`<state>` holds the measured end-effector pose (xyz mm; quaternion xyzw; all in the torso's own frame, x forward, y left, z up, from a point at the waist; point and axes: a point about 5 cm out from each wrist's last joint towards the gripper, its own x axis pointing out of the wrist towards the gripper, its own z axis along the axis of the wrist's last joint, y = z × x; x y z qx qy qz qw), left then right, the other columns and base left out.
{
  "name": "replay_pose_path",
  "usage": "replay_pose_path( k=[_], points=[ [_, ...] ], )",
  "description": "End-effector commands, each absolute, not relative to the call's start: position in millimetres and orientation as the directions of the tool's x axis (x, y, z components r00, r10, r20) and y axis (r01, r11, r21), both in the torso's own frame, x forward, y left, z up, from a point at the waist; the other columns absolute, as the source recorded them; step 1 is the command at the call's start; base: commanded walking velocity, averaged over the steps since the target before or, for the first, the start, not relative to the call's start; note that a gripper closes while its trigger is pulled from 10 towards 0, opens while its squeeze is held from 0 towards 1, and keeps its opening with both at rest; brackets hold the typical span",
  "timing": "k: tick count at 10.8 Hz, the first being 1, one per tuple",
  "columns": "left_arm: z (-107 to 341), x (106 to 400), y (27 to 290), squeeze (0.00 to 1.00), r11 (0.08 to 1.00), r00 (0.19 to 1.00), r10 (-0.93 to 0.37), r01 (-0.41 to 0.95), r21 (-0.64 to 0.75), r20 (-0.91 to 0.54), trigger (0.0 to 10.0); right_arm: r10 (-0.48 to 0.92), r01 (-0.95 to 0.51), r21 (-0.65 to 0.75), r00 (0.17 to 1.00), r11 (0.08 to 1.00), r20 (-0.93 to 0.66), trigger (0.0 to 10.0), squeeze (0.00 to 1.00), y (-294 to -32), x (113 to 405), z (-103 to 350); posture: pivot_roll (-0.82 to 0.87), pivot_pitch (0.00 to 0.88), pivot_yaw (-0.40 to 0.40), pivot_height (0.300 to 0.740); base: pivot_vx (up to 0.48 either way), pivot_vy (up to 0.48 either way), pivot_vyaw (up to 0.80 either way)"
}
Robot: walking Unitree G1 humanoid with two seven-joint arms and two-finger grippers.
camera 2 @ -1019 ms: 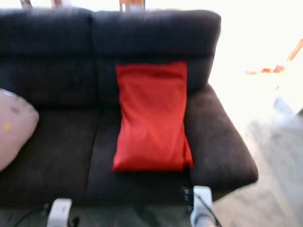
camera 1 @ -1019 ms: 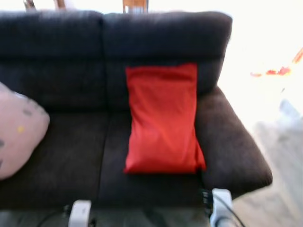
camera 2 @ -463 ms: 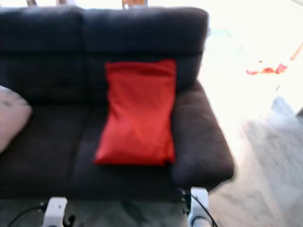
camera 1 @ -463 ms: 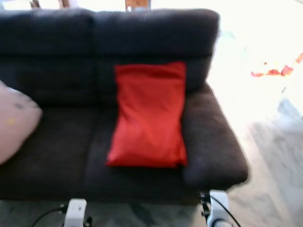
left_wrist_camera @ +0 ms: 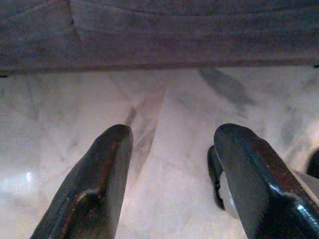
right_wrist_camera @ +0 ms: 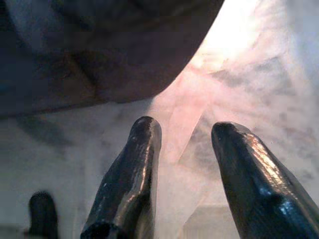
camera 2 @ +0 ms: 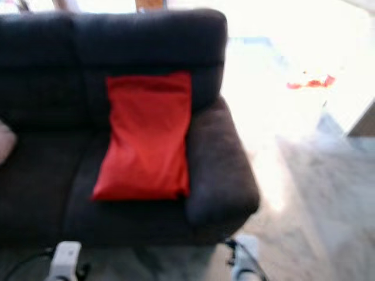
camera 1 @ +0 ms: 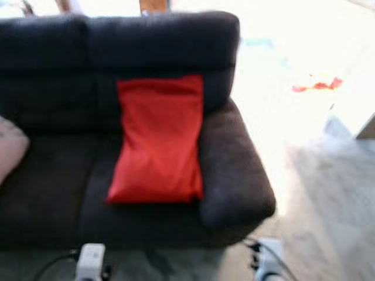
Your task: Move the pillow to the sofa from floor
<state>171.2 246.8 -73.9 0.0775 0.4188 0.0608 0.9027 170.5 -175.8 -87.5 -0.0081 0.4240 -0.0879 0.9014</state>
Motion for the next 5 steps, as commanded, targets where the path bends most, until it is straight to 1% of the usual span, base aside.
replay_pose_path(
  k=[1, 3, 4, 5],
  points=[
    [-76, 168, 246, 0.0, 0.983, 0.626, 0.169, -0.047, 0.179, -0.762, 10.0, -0.184, 0.165, -0.102, 0.63, 0.981, -0.754, 10.0, 0.0, -181, 172, -86, 0.02, 0.0, 0.059, 0.74, 0.0, -0.337, 0.0],
    [-75, 169, 249, 0.0, 0.982, 0.625, 0.171, -0.047, 0.182, -0.762, 10.0, -0.183, 0.164, -0.101, 0.632, 0.981, -0.753, 10.0, 0.0, -178, 172, -86, 0.01, 0.0, 0.065, 0.74, 0.0, -0.337, 0.0],
    [-72, 171, 254, 0.0, 0.98, 0.628, 0.175, -0.04, 0.192, -0.758, 10.0, -0.175, 0.158, -0.096, 0.637, 0.983, -0.751, 10.0, 0.0, -170, 172, -87, 0.01, 0.0, 0.095, 0.74, 0.0, -0.337, 0.0],
    [-72, 172, 255, 0.0, 0.98, 0.629, 0.176, -0.04, 0.194, -0.758, 10.0, -0.174, 0.157, -0.094, 0.637, 0.983, -0.751, 10.0, 0.0, -169, 171, -87, 0.01, 0.0, 0.098, 0.74, 0.0, -0.337, 0.0]
  ],
)
